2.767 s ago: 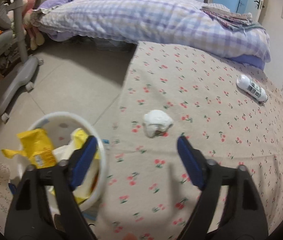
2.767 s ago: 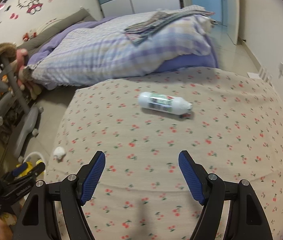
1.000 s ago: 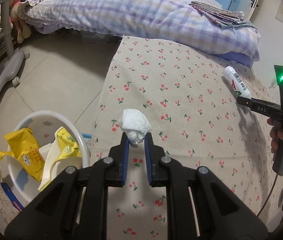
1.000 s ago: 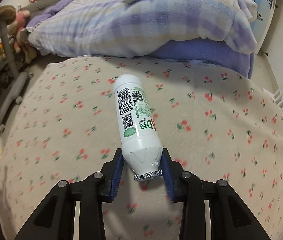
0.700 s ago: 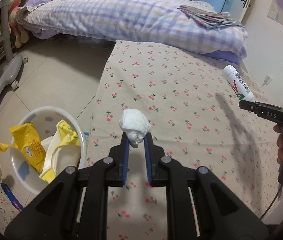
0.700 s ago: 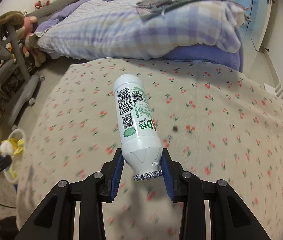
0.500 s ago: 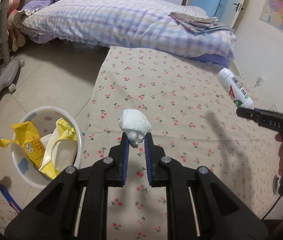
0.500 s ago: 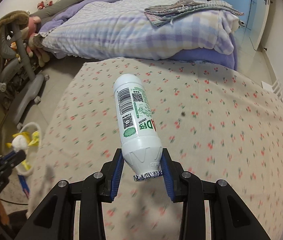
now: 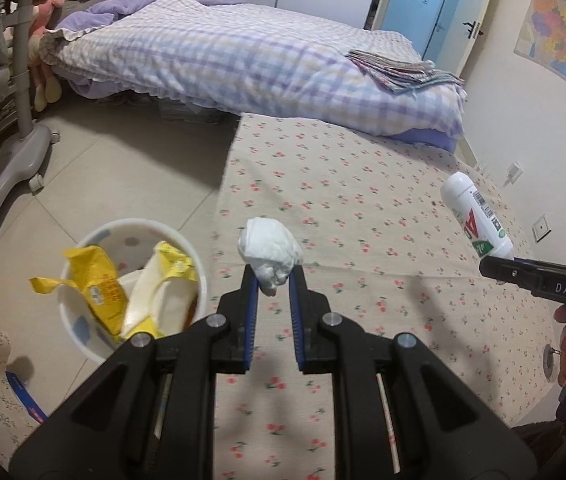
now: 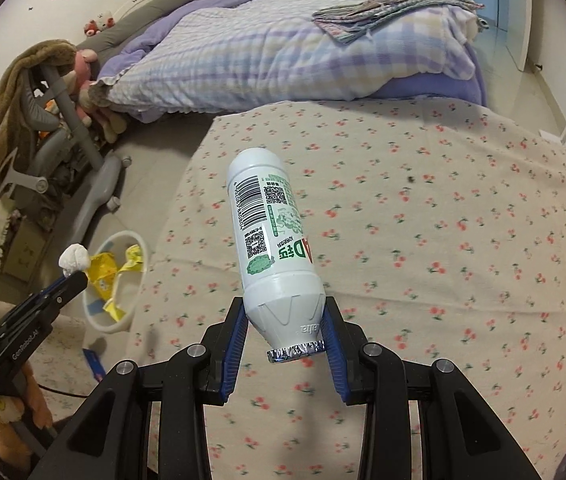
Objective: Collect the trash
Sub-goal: 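Carry the tissue into the bin and open the left tool while the right tool carries the bottle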
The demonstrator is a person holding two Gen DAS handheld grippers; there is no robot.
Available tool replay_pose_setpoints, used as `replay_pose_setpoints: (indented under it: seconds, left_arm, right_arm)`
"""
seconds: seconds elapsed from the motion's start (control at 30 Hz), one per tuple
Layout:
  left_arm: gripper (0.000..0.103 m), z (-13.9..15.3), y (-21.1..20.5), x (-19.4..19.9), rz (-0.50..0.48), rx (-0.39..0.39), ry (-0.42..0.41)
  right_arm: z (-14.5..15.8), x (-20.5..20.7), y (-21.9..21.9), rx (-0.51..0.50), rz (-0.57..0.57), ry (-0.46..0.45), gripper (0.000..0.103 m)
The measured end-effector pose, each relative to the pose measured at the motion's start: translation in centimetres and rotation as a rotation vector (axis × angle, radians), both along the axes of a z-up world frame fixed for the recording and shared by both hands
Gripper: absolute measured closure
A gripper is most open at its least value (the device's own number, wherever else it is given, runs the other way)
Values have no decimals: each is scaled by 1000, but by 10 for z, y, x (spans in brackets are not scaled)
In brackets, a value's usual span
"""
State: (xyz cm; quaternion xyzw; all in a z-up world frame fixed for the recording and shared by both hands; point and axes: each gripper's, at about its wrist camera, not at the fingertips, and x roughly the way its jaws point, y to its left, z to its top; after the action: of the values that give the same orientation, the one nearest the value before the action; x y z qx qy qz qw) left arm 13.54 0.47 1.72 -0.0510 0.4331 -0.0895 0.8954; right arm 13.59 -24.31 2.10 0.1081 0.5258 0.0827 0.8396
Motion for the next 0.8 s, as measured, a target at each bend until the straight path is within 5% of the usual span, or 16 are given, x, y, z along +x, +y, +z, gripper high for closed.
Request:
replay_pose_setpoints:
  seconds: [0.63, 0.7, 0.8]
  left_arm:
    - [86, -31, 97, 7, 157, 16, 44]
    - [75, -34, 104, 10, 160, -5, 36]
    - [42, -34, 110, 12, 191, 6, 24]
  right_arm:
    - [-15, 15, 103, -9, 170, 15, 65]
    - [-16, 15, 110, -9, 180, 10, 65]
    - [-17, 16, 120, -10, 196, 1, 65]
